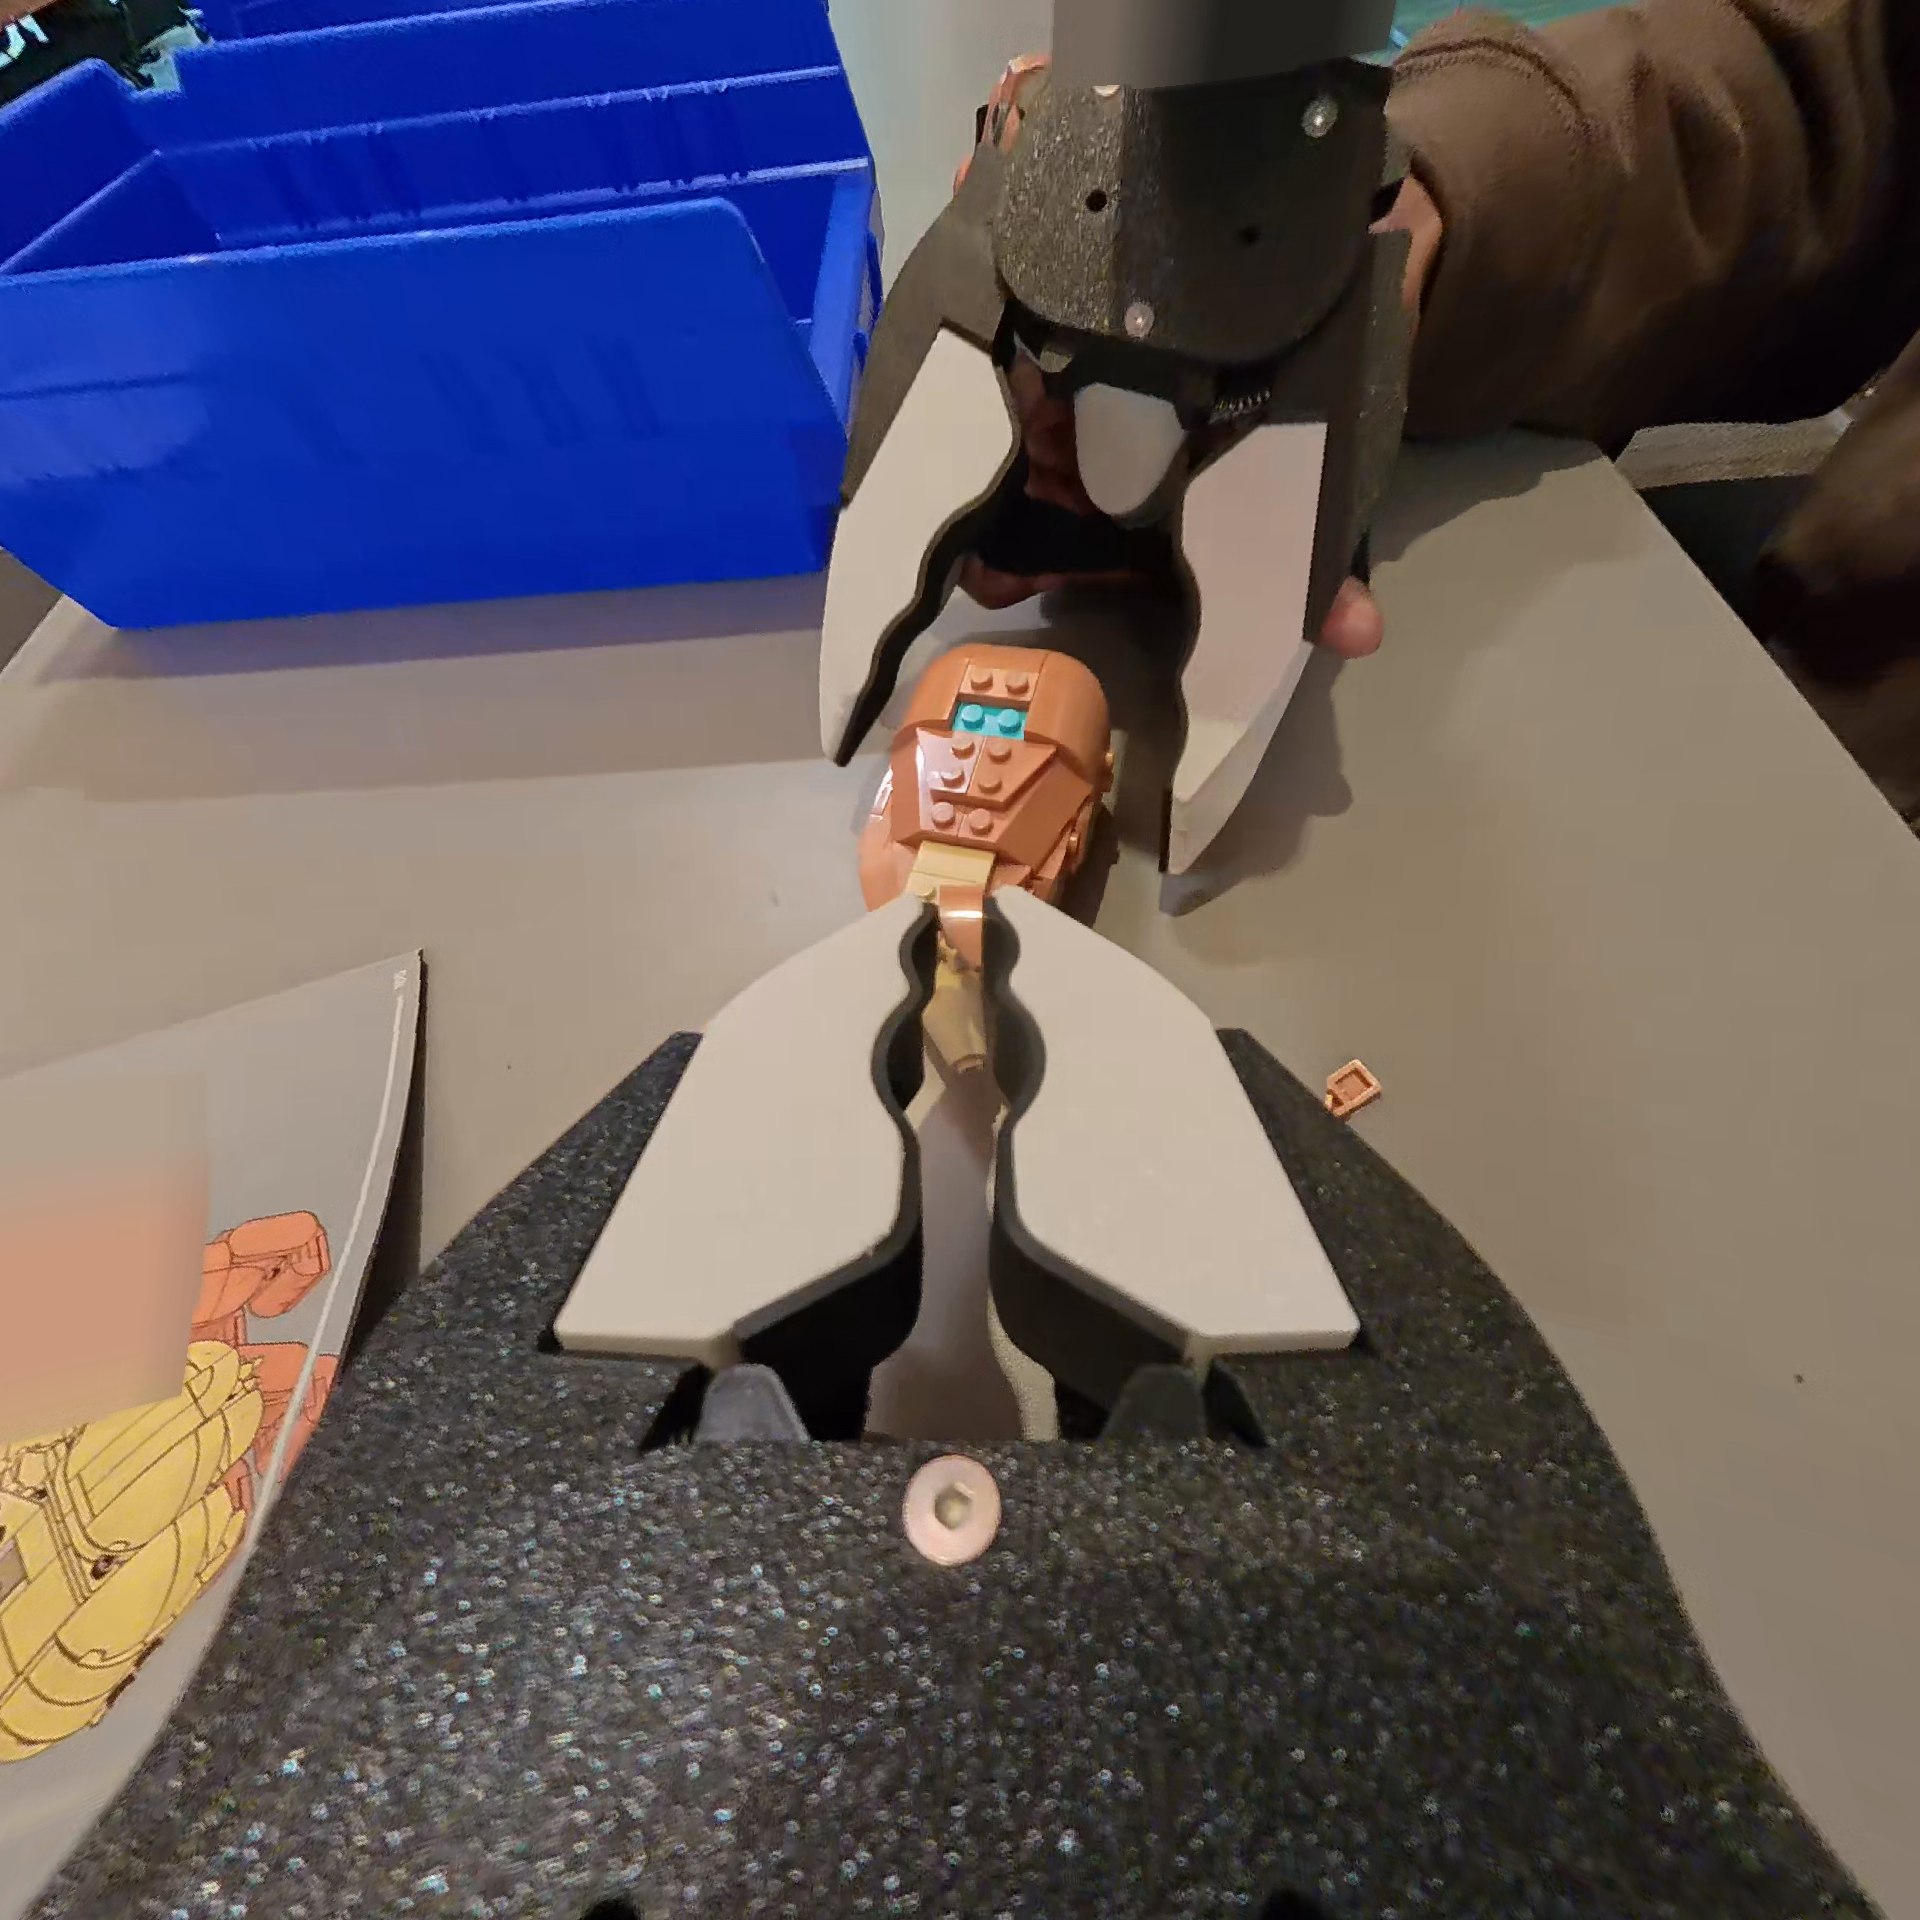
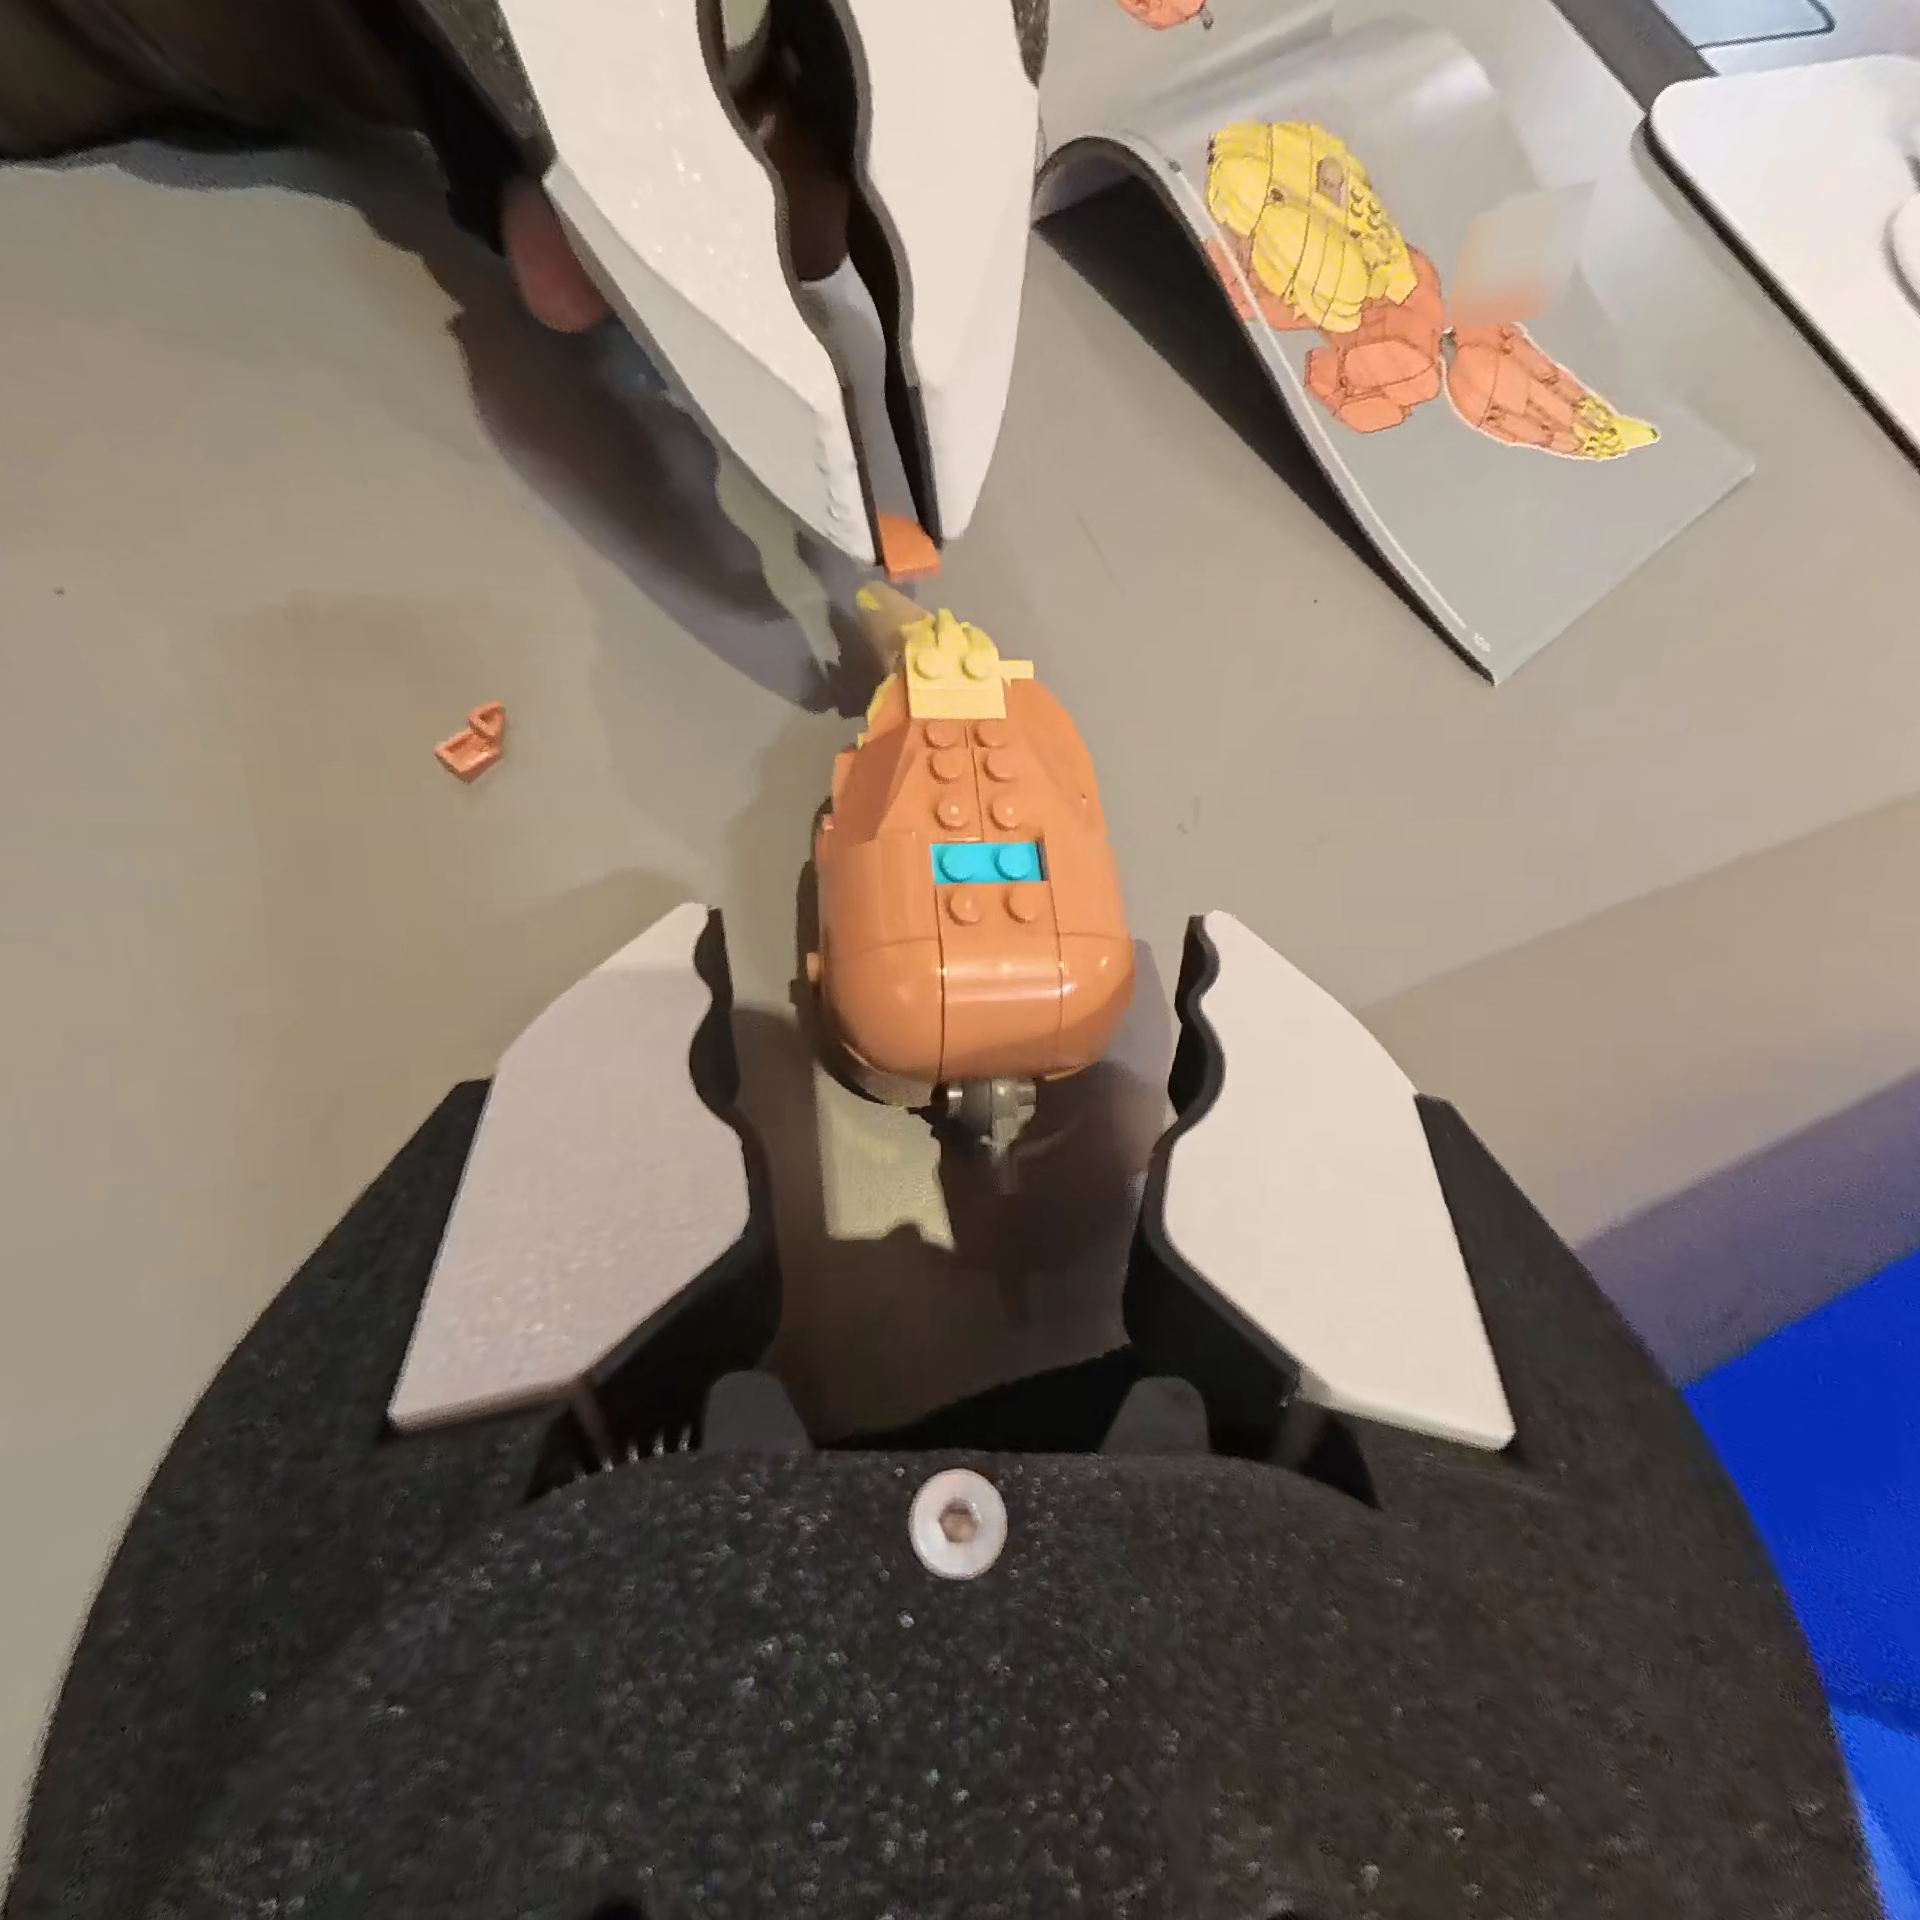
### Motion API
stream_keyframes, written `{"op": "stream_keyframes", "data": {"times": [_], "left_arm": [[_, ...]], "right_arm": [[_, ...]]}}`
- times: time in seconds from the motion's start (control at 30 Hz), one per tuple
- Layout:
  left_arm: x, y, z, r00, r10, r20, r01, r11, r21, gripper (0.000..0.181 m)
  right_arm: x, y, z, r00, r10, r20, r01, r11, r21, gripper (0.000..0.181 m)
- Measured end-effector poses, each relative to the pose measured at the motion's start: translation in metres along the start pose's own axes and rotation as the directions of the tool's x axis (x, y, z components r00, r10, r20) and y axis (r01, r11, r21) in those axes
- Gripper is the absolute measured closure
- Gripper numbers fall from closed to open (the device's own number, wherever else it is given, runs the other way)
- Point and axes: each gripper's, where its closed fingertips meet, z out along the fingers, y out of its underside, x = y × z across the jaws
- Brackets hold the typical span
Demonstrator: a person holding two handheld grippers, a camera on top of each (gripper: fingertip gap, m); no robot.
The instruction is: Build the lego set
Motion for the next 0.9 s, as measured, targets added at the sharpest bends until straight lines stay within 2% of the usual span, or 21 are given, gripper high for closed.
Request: {"op": "stream_keyframes", "data": {"times": [0.2, 0.37, 0.9], "left_arm": [[0.001, -0.003, 0.0, 1.0, -0.013, -0.01, 0.013, 1.0, 0.018, 0.173], [0.001, -0.001, 0.0, 1.0, -0.017, -0.016, 0.017, 1.0, 0.012, 0.173], [-0.004, -0.005, -0.011, 0.999, -0.043, -0.033, 0.044, 0.999, 0.027, 0.173]], "right_arm": [[-0.001, 0.003, 0.009, 0.999, -0.023, 0.036, 0.025, 0.998, -0.053, 0.097], [-0.001, 0.001, 0.012, 0.997, -0.051, 0.064, 0.055, 0.997, -0.052, 0.118], [-0.004, -0.02, 0.025, 0.979, -0.161, 0.122, 0.159, 0.987, 0.032, 0.12]]}}
